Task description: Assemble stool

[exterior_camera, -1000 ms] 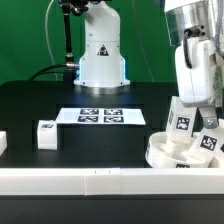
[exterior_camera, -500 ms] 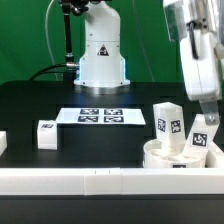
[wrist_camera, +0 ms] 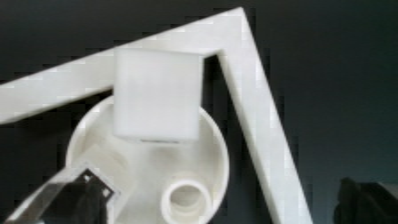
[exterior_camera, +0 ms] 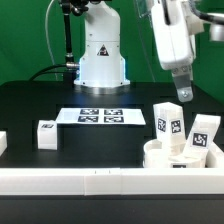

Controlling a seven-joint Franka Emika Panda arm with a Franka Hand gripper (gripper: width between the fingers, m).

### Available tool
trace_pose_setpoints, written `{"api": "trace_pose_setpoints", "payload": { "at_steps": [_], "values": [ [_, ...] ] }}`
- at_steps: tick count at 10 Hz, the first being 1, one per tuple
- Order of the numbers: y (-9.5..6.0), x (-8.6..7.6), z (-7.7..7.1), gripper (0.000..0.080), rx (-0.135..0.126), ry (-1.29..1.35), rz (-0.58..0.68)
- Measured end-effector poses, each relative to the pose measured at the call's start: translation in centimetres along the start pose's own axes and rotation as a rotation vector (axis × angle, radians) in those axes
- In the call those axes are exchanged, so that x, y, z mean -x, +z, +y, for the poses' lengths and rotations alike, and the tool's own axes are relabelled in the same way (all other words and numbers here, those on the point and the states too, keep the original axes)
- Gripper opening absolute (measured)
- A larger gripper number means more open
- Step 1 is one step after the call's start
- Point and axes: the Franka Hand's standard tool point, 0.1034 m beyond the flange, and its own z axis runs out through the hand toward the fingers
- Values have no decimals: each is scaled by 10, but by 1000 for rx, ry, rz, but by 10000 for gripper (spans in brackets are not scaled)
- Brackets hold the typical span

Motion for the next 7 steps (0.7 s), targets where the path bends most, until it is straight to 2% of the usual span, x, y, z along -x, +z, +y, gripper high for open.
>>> {"api": "trace_pose_setpoints", "payload": {
  "at_steps": [4, 6, 7],
  "values": [
    [1, 0, 2, 649, 2, -29, 3],
    [0, -14, 5, 649, -3, -127, 16],
    [-3, -28, 1, 649, -7, -197, 27]
  ]
}}
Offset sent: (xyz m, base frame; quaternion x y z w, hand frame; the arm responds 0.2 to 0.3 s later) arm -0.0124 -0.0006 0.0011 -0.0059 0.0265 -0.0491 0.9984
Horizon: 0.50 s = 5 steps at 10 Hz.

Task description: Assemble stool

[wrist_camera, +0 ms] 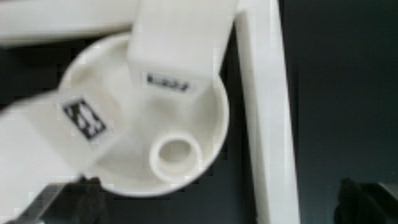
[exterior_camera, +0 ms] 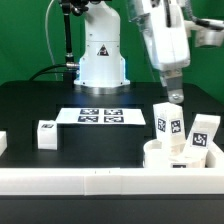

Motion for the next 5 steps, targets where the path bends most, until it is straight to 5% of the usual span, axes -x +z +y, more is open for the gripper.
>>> {"api": "trace_pose_setpoints", "payload": {
  "at_steps": [1, 5],
  "values": [
    [-2, -12, -2, 649, -3, -38, 11],
    [0, -11, 0, 649, 5, -120, 12]
  ]
}}
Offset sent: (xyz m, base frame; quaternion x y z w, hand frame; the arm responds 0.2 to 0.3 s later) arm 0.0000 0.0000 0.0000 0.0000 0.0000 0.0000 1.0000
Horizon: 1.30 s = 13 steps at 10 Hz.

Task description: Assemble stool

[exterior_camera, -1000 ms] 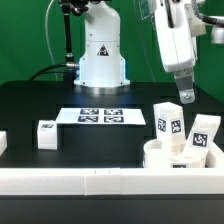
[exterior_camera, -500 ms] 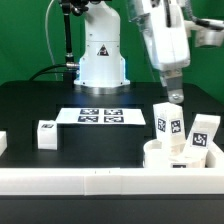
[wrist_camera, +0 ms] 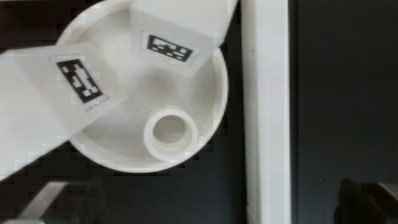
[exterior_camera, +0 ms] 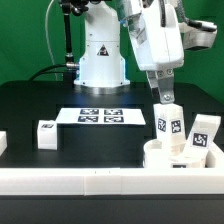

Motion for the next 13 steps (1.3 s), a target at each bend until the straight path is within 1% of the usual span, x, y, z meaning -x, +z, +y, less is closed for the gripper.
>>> {"api": "trace_pose_setpoints", "payload": {
  "at_steps": [1, 2, 3, 6, 8, 9, 10, 11, 12, 13],
  "values": [
    [1, 1, 1, 649, 55, -180, 4],
    [2, -1, -5, 649, 71, -374, 14],
    [4, -1, -6, 649, 76, -452, 13],
    [4, -1, -6, 649, 77, -681, 5],
    [4, -1, -6, 649, 78, -781, 1],
    [4, -5, -5, 649, 97, -960, 13],
    [5, -10, -4, 649, 121, -1113, 26],
    [8, -12, -4, 649, 135, -1203, 37],
    [10, -18, -4, 649, 137, -1347, 45],
    [12, -26, -1, 649, 143, -1431, 44]
  ]
}}
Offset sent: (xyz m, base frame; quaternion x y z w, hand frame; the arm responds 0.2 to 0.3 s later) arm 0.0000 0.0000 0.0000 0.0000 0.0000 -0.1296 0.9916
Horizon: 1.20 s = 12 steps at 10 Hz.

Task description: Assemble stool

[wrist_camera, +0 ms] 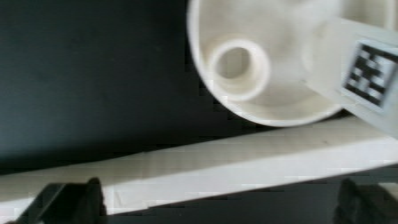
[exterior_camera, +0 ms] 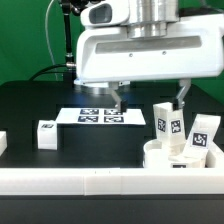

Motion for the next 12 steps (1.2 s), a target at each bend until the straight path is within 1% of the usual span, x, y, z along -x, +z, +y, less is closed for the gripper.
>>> {"api": "trace_pose_setpoints", "payload": {
  "at_steps": [1, 2, 4, 5, 6, 7, 8, 11, 12],
  "values": [
    [-1, -1, -1, 649, -1, -3, 1],
    [0, -1, -1, 649, 0, -104, 0],
    [1, 0, 3, 649, 3, -139, 1],
    [6, 4, 20, 649, 18, -166, 16],
    [12, 14, 40, 649, 32, -152, 2],
    [15, 19, 60, 649, 47, -148, 4],
    [17, 22, 72, 649, 58, -142, 12],
    [18, 23, 71, 649, 57, -137, 10],
    [18, 23, 75, 649, 53, -112, 7]
  ]
}}
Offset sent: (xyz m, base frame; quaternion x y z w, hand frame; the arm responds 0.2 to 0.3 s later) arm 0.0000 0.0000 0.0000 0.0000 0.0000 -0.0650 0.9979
